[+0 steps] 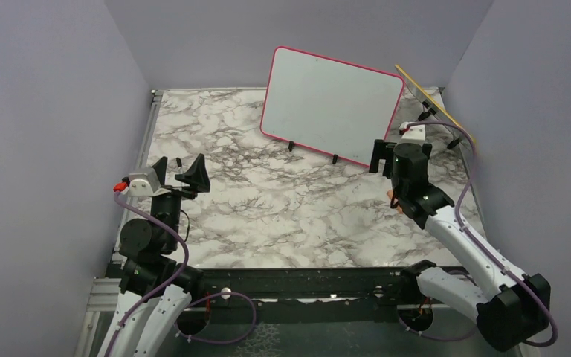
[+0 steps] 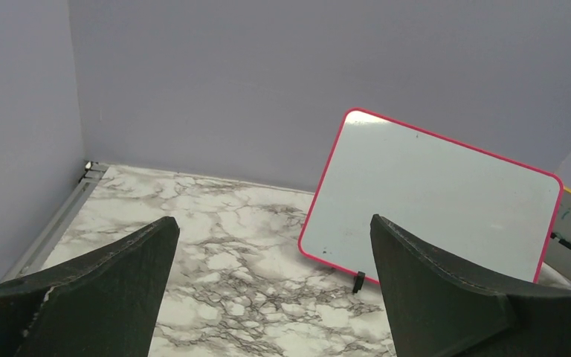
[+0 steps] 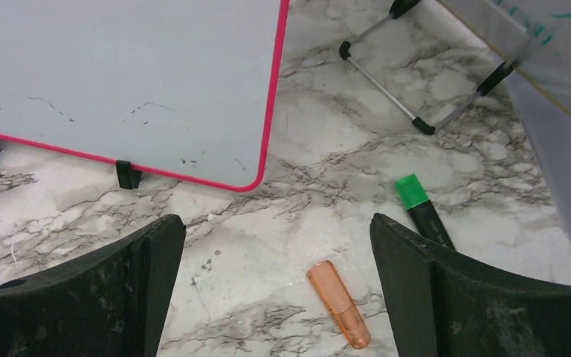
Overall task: Write a sentence on the whiteboard
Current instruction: Move the whiteboard to the center of the board.
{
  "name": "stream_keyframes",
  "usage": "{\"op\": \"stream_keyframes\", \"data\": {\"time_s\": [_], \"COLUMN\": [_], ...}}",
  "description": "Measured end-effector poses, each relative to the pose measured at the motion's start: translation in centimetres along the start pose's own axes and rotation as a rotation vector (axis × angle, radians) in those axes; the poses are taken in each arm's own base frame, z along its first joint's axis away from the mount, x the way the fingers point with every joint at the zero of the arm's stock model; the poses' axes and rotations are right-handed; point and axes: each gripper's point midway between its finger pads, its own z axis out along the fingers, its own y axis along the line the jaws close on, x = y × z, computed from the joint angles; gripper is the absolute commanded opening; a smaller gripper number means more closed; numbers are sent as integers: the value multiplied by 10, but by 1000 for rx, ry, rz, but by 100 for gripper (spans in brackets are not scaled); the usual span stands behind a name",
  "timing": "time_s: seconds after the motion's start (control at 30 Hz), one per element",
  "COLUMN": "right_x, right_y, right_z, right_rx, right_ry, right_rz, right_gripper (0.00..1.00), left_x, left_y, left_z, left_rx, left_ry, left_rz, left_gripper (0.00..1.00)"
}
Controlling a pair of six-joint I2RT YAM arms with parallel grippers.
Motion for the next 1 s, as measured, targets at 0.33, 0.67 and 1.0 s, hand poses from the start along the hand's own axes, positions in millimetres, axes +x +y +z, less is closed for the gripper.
{"op": "stream_keyframes", "data": {"time_s": [0.33,0.67,1.0], "right_x": [56,80,86], "right_y": [26,86,135], "right_z": [36,65,95], "right_rx": [30,25,10], "right_ry": [164,200,206], "right_rz": [107,130,193], "right_gripper": [98,85,59], "left_x": [2,13,17], "left_y": [4,5,3], "left_z": [0,3,4], "left_rx": [-27,-31,-25], "left_ry": [2,31,41], "left_rz": [-10,0,1], "left_gripper": [99,99,99]}}
